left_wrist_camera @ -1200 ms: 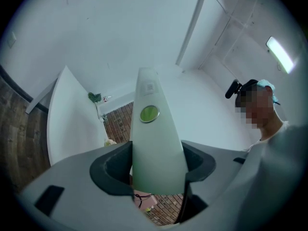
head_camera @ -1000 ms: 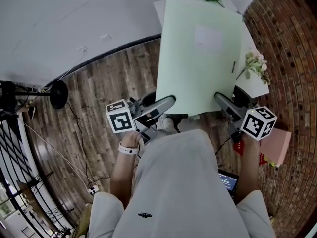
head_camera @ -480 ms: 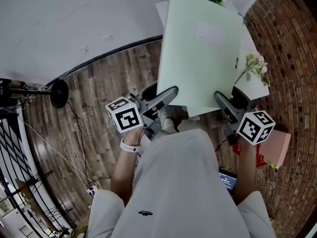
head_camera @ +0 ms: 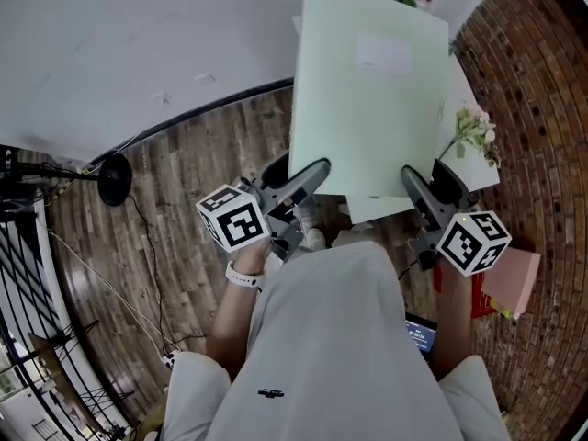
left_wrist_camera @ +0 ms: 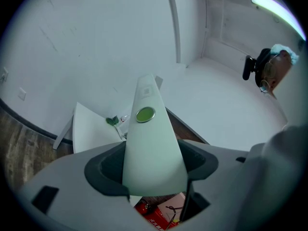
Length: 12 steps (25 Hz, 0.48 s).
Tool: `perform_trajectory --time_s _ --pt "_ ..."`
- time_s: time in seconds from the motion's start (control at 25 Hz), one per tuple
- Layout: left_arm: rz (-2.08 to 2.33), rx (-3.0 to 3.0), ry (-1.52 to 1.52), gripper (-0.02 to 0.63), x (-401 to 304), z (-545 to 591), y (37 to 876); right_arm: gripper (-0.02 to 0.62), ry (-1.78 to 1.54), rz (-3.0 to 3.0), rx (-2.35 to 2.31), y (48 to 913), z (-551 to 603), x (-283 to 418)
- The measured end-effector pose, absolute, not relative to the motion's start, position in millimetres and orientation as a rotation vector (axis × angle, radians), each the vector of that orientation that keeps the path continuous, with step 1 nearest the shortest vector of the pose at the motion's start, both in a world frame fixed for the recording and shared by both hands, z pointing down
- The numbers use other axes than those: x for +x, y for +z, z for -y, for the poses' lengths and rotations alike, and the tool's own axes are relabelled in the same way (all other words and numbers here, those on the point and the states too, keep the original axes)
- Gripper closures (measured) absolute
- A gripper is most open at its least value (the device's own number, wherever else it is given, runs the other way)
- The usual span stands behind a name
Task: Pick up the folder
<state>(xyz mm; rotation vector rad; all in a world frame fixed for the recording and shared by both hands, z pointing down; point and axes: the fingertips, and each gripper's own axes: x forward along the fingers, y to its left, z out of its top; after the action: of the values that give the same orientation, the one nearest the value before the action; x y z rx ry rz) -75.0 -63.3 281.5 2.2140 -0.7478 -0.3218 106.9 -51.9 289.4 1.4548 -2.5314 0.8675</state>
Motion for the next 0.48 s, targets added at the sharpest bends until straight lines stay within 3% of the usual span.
perform_trajectory --time_s 0.48 --pt "0.755 2.306 -0.352 0.282 -62 64 243 0.316 0.775 2.631 1.521 256 51 122"
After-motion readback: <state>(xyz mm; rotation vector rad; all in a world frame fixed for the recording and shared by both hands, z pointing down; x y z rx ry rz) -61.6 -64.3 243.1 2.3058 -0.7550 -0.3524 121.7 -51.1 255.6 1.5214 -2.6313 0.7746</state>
